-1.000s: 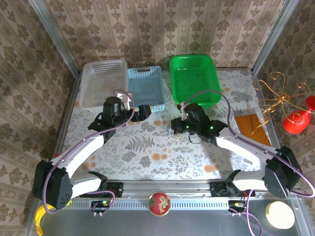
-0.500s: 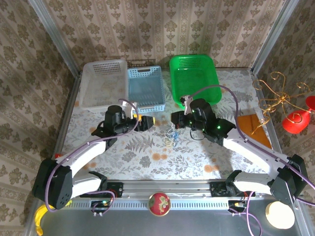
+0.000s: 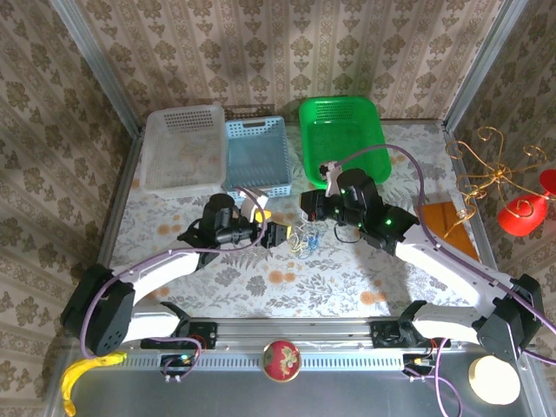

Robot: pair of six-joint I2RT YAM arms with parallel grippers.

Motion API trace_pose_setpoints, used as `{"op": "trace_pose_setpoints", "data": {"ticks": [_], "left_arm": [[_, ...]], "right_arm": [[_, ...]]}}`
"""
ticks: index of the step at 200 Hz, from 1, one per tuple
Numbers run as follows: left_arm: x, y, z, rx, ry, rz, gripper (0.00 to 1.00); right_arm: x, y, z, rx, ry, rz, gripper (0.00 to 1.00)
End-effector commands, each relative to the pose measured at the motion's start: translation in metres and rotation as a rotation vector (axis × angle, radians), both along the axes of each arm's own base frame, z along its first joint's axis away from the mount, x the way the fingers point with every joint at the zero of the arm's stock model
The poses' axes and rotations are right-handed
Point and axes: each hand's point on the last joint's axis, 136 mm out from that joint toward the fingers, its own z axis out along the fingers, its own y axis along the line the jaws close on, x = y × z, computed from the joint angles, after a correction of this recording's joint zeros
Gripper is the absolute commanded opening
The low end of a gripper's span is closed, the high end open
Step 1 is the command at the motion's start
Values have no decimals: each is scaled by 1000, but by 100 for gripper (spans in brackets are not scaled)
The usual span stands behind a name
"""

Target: Untangle the cables

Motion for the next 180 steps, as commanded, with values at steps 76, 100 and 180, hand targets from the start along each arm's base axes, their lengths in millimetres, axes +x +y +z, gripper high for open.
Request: {"op": "trace_pose_setpoints", "data": {"ticks": [76,100,180], "left_arm": [[6,-49,1,3,-104,-95,100],[13,-58,4,-4,-121,-91,100],[20,-75,-17,-23,-93,-98,67]], "right_arm": [[-9,8,44,124,-43,30,0],[-11,12,48,138,-45,41,0],[-14,19,93,247,-90,56,0]]}}
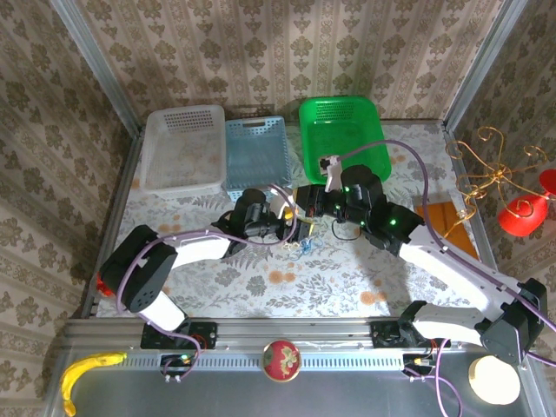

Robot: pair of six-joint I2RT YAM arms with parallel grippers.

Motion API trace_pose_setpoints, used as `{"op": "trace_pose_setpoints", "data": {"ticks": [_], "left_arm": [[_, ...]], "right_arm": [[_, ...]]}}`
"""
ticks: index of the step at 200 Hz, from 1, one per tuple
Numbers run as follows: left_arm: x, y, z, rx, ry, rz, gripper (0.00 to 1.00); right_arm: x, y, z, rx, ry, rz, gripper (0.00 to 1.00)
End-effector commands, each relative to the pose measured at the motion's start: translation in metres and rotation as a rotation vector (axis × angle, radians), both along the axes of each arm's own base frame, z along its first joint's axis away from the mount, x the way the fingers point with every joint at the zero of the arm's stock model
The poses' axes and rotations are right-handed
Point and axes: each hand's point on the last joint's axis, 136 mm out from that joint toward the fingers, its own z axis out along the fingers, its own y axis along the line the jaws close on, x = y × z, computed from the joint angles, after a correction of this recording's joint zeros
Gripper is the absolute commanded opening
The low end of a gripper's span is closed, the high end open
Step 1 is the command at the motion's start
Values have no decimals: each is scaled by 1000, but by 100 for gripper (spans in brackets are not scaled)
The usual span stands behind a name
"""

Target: Untangle the cables

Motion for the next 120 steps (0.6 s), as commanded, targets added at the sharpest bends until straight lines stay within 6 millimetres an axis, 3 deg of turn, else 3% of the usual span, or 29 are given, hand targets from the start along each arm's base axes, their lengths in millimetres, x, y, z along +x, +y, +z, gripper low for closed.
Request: {"op": "trace_pose_setpoints", "data": {"ticks": [1,33,87,120], "left_arm": [[1,-7,5,-41,-26,-14,66],[-5,-1,-12,-37,7,-6,46],[-15,10,-33,-20,47,9,42],[-17,12,-36,-20,58,9,41]], "right_arm": [[-4,4,51,110,-78,14,0],[-3,-2,91,149,-145,-9,0],[2,-25,162,212,-281,-78,0],[10,-42,186,216,-336,-141,0]]}}
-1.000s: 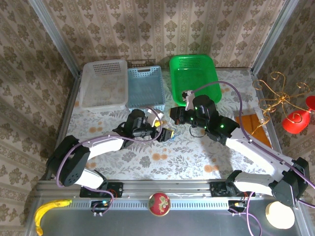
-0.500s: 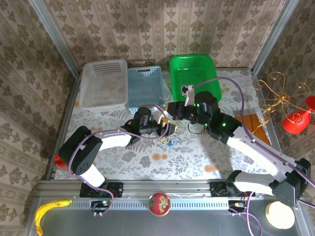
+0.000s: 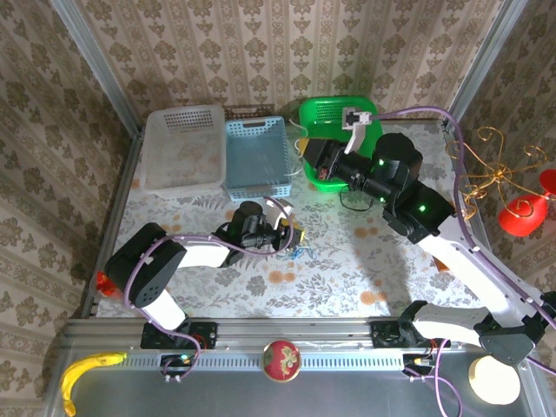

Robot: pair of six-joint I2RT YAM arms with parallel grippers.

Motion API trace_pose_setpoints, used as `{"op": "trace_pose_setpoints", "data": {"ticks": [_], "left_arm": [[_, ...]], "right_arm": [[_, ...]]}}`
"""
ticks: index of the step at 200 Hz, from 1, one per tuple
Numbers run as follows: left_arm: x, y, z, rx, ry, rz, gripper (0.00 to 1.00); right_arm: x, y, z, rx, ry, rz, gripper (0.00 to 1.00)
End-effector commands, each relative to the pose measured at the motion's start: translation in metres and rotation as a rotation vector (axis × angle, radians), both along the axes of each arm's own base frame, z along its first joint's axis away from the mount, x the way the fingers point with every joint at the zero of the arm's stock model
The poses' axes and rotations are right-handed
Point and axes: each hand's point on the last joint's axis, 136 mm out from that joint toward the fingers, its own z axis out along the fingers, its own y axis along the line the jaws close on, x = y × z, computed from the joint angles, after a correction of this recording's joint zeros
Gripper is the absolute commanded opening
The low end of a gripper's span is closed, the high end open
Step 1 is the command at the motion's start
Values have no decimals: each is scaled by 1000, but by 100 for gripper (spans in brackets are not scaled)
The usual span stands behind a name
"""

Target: Untangle the cables

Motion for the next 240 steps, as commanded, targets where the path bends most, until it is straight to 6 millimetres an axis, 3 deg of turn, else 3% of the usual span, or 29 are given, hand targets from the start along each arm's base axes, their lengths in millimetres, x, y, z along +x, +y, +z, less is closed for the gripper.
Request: {"op": "trace_pose_setpoints", "data": {"ticks": [1,36,75,119,156,162,202,240], "left_arm": [[-3,-2,2,-30,4,-5,41],[-3,-2,16,-58,0,0,47],[-1,1,45,-83,-12,13,73],[6,13,80,-136,-10,65,99],[23,36,103,-182,16,170,100],[27,41,105,-185,23,193,100],[45,70,121,-193,47,317,100],[52,87,135,-202,56,378,100]], "right_arm": [[2,-21,27,16,-62,-72,0],[20,-38,27,-33,-81,-175,0],[50,-51,2,-141,-69,-286,0],[85,-51,-29,-265,-48,-350,0],[111,-55,-45,-344,-43,-407,0],[122,-52,-59,-374,-24,-414,0],[159,-63,-87,-470,9,-507,0],[192,-71,-116,-589,26,-587,0]]}}
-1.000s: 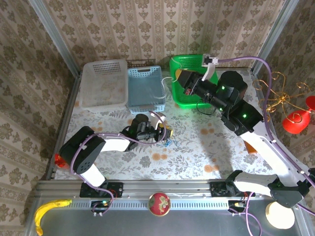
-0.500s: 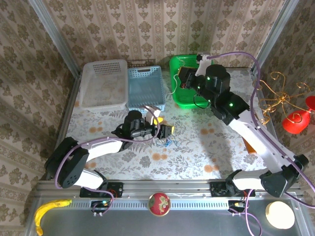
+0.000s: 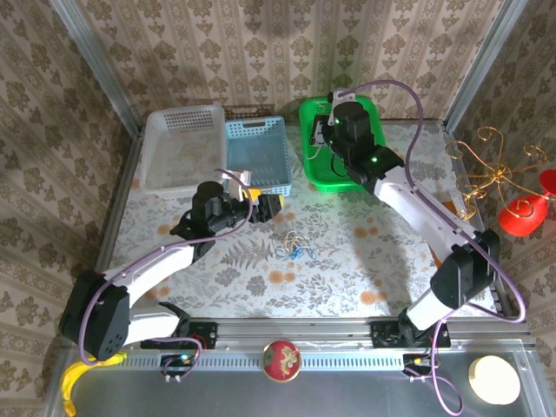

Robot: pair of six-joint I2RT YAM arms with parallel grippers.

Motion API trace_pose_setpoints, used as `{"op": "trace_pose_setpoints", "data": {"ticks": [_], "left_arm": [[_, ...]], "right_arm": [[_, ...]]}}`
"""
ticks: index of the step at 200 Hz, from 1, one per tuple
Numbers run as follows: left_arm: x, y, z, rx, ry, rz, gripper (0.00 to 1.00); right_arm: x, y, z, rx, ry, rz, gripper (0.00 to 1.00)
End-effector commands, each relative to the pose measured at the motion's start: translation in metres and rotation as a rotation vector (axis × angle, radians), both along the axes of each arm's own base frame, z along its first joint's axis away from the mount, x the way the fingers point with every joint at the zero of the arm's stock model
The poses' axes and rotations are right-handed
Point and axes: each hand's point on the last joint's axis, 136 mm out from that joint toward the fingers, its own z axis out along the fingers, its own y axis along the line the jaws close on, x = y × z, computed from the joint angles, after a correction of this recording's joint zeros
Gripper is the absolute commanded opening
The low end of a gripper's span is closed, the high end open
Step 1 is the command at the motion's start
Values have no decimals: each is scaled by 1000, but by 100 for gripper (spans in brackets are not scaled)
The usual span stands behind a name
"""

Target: Untangle the cables

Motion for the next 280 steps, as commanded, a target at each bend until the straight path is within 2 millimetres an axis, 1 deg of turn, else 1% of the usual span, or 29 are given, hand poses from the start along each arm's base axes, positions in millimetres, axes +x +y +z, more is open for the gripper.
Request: {"op": "trace_pose_setpoints", "data": {"ticks": [1,32,57,94,117,155,177,216,226,239,264,280], "left_arm": [[6,9,17,-20,21,48,100],[12,19,21,-20,73,106,100],[12,21,29,-41,83,120,100],[10,22,34,-53,80,120,100],[10,24,33,-53,85,119,100],[10,25,36,-67,84,109,100],[10,25,42,-80,78,106,100],[11,23,54,-120,75,102,100],[12,23,57,-125,73,104,100],[12,22,59,-127,69,103,100],[15,21,58,-123,70,104,100],[17,20,54,-114,72,102,100]], "right_arm": [[20,-14,-1,-92,-33,-88,0],[45,-22,-29,-157,9,-146,0],[60,-26,-47,-169,44,-161,0],[71,-30,-58,-156,66,-172,0],[74,-31,-67,-143,79,-175,0],[76,-31,-69,-121,78,-171,0],[77,-30,-69,-122,74,-167,0],[83,-33,-76,-138,85,-173,0],[84,-33,-76,-137,84,-172,3],[86,-33,-77,-141,86,-166,3],[86,-33,-72,-136,77,-159,0],[83,-31,-64,-132,62,-141,0]]}}
